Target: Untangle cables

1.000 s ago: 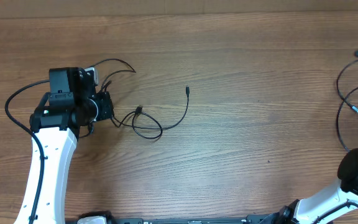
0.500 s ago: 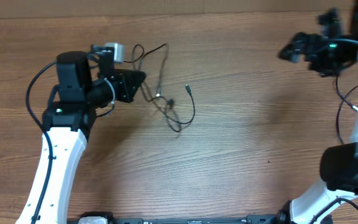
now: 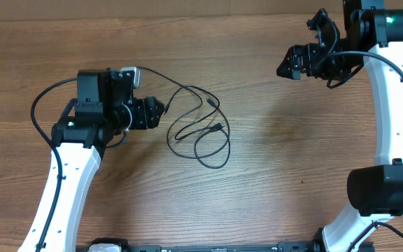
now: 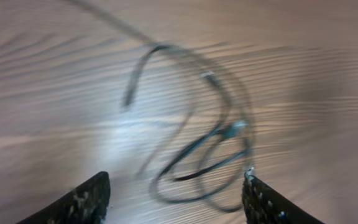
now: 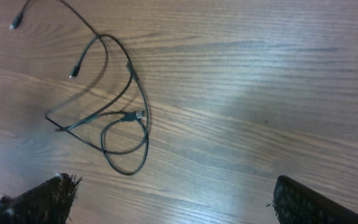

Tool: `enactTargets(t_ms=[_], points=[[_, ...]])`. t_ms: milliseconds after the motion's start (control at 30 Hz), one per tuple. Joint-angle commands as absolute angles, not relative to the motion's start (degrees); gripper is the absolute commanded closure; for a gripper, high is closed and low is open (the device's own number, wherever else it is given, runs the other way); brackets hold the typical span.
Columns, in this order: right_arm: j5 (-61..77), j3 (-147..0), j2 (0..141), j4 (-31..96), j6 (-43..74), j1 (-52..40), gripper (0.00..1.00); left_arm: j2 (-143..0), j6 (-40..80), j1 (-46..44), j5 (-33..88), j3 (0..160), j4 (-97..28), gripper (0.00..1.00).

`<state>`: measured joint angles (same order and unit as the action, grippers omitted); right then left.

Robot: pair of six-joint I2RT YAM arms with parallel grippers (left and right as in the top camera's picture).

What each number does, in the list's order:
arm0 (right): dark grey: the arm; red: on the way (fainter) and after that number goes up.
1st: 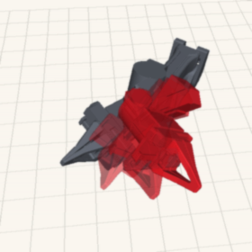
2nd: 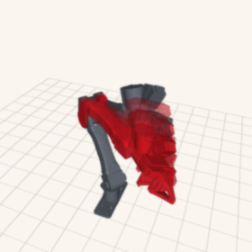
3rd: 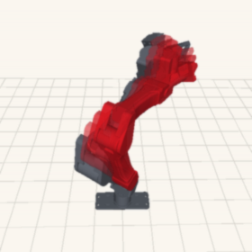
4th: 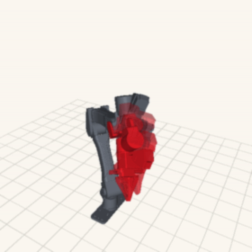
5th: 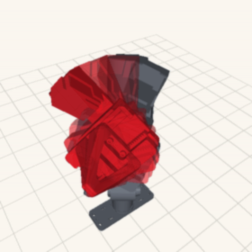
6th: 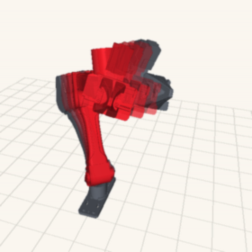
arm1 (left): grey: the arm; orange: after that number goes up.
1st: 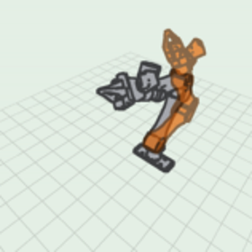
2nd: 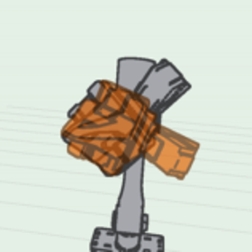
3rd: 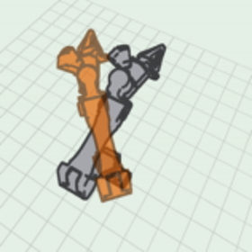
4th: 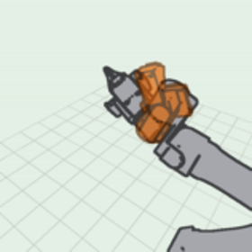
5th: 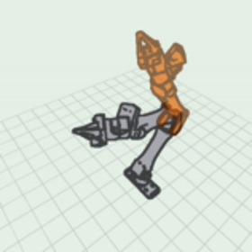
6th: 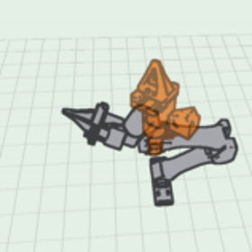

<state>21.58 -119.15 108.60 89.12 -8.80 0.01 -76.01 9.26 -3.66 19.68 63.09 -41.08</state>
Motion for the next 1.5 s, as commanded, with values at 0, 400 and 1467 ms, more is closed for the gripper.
enactTargets(t_ms=[0,400,1467], points=[[21.41,-119.96,107.85,89.78,-8.80,-1.23,0.00,-75.22,7.31,-3.36,7.11,64.12,-43.22,0.35],[22.61,-119.94,110.63,93.21,4.97,-9.21,0.00,-75.24,10.55,-3.36,1.06,64.12,-46.94,0.38],[15.49,-80.16,112.01,42.41,46.72,-29.71,0.39,-75.24,10.52,-3.36,1.06,64.12,-48.01,0.42]])
